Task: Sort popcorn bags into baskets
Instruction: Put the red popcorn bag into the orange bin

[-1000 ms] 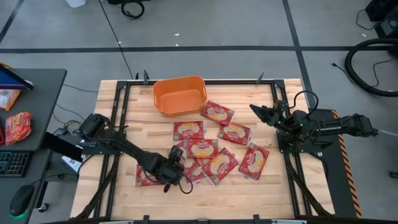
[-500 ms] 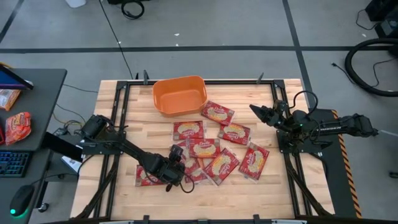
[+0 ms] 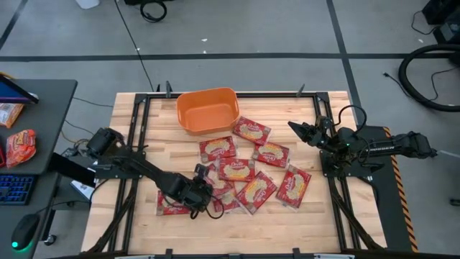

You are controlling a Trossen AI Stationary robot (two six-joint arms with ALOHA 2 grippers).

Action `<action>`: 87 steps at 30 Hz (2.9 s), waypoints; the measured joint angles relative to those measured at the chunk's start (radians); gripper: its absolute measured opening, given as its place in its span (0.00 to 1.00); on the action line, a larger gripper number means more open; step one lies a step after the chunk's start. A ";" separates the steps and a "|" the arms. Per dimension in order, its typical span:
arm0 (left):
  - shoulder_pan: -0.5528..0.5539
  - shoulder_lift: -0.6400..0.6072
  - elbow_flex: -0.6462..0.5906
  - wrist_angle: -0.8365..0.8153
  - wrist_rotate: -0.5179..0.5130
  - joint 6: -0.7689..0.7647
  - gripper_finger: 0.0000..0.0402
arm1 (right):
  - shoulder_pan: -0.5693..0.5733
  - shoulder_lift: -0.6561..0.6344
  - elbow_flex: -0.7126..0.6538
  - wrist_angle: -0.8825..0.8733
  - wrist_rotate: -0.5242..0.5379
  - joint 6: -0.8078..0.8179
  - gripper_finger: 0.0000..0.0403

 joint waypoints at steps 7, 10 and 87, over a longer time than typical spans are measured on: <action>0.066 -0.182 0.000 -0.061 0.068 -0.071 0.03 | 0.000 0.000 0.000 -0.002 0.000 -0.008 0.02; 0.115 -0.267 0.007 -0.084 0.068 -0.095 0.03 | 0.000 0.001 0.000 -0.011 0.001 -0.009 0.02; 0.552 0.014 0.375 -0.267 0.453 0.034 0.34 | 0.000 0.066 0.000 -0.019 -0.045 -0.025 0.04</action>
